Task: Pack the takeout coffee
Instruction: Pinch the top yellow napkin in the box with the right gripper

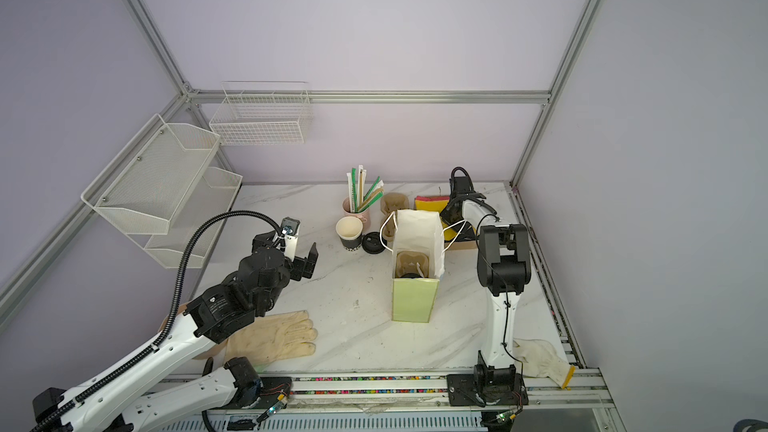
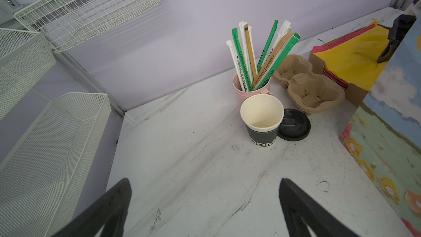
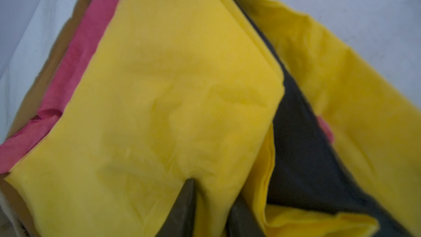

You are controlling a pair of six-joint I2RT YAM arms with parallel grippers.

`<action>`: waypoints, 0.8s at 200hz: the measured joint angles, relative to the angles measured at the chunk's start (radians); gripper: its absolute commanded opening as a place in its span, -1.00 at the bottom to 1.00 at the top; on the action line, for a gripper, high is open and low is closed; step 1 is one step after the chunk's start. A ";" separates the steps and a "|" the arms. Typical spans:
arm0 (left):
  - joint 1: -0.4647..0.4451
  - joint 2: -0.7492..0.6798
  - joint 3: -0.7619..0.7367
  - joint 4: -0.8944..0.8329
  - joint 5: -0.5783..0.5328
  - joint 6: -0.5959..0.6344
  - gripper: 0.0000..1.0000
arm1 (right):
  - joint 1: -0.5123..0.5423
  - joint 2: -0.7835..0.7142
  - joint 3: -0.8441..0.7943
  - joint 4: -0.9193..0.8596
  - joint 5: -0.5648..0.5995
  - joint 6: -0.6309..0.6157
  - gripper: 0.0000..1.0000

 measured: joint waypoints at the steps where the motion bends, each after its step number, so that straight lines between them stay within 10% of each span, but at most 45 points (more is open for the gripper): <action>1: 0.000 0.000 0.000 0.000 0.000 0.000 1.00 | 0.000 0.000 0.000 0.000 0.000 0.000 -0.41; 160: 0.001 0.027 0.000 0.000 0.010 0.000 1.00 | 0.003 -0.063 -0.014 0.021 -0.040 0.000 -0.81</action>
